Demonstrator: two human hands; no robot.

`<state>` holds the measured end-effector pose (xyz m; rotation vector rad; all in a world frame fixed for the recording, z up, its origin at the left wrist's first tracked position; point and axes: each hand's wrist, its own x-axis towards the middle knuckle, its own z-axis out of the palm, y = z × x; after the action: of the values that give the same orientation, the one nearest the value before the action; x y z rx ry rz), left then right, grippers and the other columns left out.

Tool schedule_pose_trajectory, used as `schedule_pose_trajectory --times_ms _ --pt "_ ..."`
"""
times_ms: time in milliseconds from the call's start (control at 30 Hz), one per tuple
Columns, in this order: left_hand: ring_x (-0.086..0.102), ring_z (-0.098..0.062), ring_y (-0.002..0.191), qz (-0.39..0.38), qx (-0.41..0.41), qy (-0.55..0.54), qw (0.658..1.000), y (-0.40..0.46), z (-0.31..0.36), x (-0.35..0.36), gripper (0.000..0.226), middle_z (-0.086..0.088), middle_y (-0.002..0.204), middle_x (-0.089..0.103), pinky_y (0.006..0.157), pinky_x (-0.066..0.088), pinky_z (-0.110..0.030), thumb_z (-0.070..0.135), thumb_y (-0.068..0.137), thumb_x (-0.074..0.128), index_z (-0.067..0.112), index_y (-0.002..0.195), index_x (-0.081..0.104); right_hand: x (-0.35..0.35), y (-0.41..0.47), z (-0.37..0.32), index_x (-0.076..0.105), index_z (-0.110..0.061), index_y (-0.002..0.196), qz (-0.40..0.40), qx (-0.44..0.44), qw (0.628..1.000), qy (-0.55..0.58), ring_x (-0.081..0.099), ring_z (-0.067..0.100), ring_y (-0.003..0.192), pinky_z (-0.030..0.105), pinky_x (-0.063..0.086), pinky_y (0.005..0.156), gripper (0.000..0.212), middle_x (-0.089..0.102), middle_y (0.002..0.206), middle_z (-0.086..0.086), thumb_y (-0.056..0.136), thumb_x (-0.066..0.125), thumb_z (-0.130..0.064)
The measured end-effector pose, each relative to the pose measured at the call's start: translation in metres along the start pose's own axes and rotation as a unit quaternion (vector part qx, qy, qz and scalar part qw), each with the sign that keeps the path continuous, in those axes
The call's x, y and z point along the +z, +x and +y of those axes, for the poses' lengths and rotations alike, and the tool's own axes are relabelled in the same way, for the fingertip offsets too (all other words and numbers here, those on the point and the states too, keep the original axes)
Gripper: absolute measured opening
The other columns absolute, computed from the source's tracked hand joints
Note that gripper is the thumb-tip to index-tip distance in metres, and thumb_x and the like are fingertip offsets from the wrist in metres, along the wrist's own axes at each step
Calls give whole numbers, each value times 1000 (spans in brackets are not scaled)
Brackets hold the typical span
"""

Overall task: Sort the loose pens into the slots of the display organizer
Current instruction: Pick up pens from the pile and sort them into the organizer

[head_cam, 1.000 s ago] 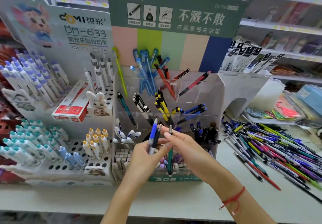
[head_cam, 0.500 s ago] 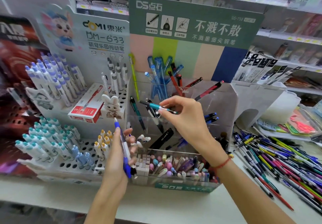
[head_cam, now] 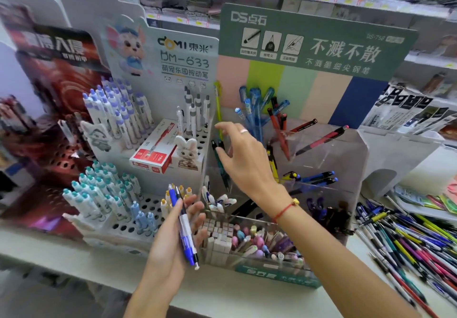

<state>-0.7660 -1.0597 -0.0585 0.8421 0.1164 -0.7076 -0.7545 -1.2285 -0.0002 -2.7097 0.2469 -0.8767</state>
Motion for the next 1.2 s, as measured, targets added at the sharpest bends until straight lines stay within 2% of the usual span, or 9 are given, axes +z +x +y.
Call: schedule_pose_trajectory --times_ms 100,167,267,333,433,567,700,900,1200 --pt "72 -14 83 -2 23 -5 1000 1 -4 4 33 -4 93 74 76 59 -31 31 101 37 10 109 60 -10 -33 -11 61 -19 104 11 30 995 96 53 7 63 30 49 57 15 61 84 -7 91 62 -26" --pt "67 -17 104 -8 27 -1 1000 1 -5 11 43 -7 111 71 93 48 -35 34 101 33 4 123 55 -13 -60 -19 60 -22 95 -100 117 973 173 58 6 66 31 52 64 18 64 77 -9 93 57 -39" --pt "55 -19 124 -20 36 -17 999 5 -15 17 48 -5 127 64 104 39 -41 39 101 30 5 129 49 -16 -93 -25 57 -21 98 -293 266 875 279 65 9 73 29 53 67 23 69 88 -4 95 53 -43" --pt "57 -13 120 -28 47 3 999 6 -21 25 38 2 124 66 94 45 -37 37 102 29 12 115 53 -18 -104 -24 58 -19 94 -278 305 827 382 61 1 66 18 47 59 9 67 86 -3 95 58 -28" --pt "68 -13 101 -30 45 52 997 5 -28 34 36 1 108 73 71 57 -31 32 102 31 13 105 61 -32 -105 -14 66 -18 84 -138 282 863 395 59 2 61 18 49 57 5 66 73 -2 88 68 -16" --pt "71 -17 84 9 27 75 997 8 -28 33 27 -5 96 74 87 51 -37 23 100 42 10 108 64 -64 -90 7 73 -16 90 31 215 933 286 67 6 76 19 53 72 10 70 86 -5 81 75 -10" --pt "52 -6 54 12 -2 87 996 7 -28 25 22 4 69 63 50 43 -18 21 99 44 12 101 64 -93 -70 18 70 -14 97 95 142 962 212 68 8 81 22 55 75 17 70 91 -5 83 73 -5" --pt "32 -6 43 -11 -3 62 998 -3 -23 14 32 4 59 40 39 29 -18 32 101 32 9 94 54 -76 -35 23 64 -10 108 57 -2 998 -1 63 21 78 37 53 67 19 65 104 3 93 56 -1" --pt "53 -9 53 -1 -25 59 998 -8 -21 6 28 2 67 63 57 47 -23 21 102 34 9 100 60 -11 -25 46 52 -14 130 -116 -9 975 -189 52 29 110 36 34 83 33 67 112 8 98 44 -12"
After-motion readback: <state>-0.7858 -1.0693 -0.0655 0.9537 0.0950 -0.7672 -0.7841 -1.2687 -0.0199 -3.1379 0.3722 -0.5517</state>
